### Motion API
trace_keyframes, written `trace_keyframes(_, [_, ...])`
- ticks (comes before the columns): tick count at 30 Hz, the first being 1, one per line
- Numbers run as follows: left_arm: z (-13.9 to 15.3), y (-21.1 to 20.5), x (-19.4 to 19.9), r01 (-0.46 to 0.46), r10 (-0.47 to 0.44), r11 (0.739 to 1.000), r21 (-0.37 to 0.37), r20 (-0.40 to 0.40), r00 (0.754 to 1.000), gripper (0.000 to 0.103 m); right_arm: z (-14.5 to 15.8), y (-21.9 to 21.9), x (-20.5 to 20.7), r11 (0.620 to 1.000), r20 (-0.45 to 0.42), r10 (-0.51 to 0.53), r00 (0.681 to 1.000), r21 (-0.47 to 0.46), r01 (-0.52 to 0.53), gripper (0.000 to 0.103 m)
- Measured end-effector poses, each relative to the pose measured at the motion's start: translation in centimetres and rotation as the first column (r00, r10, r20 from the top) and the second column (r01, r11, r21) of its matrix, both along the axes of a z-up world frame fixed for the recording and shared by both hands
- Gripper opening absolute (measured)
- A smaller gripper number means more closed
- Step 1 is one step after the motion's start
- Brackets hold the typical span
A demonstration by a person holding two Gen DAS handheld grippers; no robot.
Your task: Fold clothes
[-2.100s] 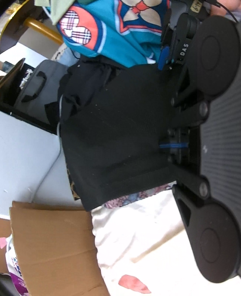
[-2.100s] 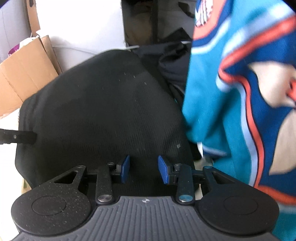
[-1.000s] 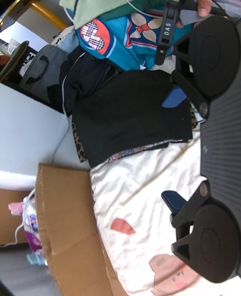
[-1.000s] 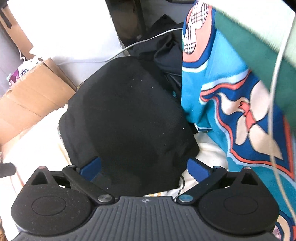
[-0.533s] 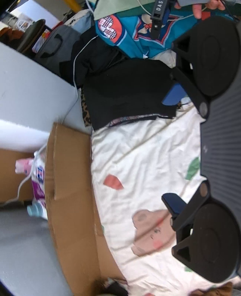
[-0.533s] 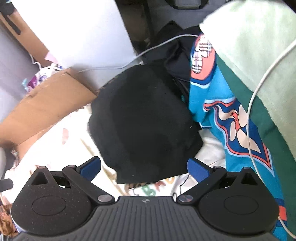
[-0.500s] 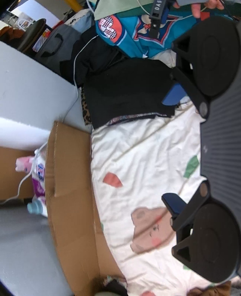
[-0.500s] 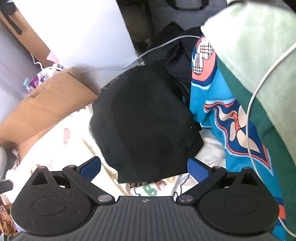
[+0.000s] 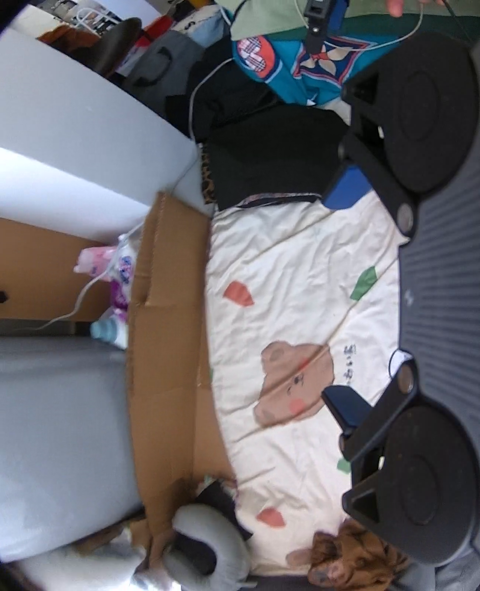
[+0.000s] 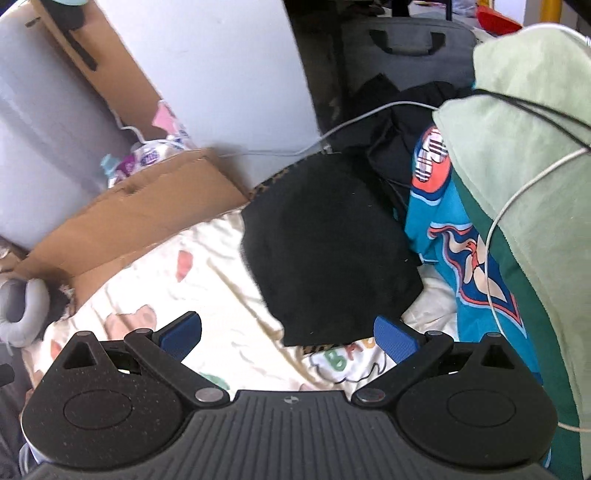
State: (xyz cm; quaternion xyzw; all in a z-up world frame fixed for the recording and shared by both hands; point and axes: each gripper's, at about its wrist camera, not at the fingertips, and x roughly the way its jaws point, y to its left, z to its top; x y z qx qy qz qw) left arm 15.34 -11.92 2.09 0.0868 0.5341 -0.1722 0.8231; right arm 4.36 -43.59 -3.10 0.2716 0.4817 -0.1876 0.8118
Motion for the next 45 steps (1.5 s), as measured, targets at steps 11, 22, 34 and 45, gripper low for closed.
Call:
trace_keyframes(11, [5.6, 7.4, -3.1, -0.064, 0.064, 0.998, 0.017, 0.018, 0.998, 0.103, 5.5, 5.3, -1.2, 0.993, 0.011, 0.119, 0.993, -0.02, -0.118, 0.102])
trace_keyframes(22, [9.4, 13.9, -6.6, -0.153, 0.152, 0.988, 0.016, 0.048, 0.987, 0.103, 10.4, 12.3, -1.6, 0.963, 0.03, 0.261, 0.965, -0.079, -0.258, 0.102])
trace_keyframes(34, [8.8, 17.2, -10.4, -0.228, 0.224, 0.973, 0.025, 0.111, 0.968, 0.103, 13.1, 19.1, -2.4, 0.919, 0.004, 0.38, 0.925, -0.114, -0.377, 0.102])
trace_keyframes(45, [7.2, 16.5, -13.1, -0.247, 0.239, 0.968, 0.037, 0.148, 0.96, 0.103, 10.8, 22.5, -3.0, 0.876, -0.045, 0.457, 0.888, -0.15, -0.458, 0.102])
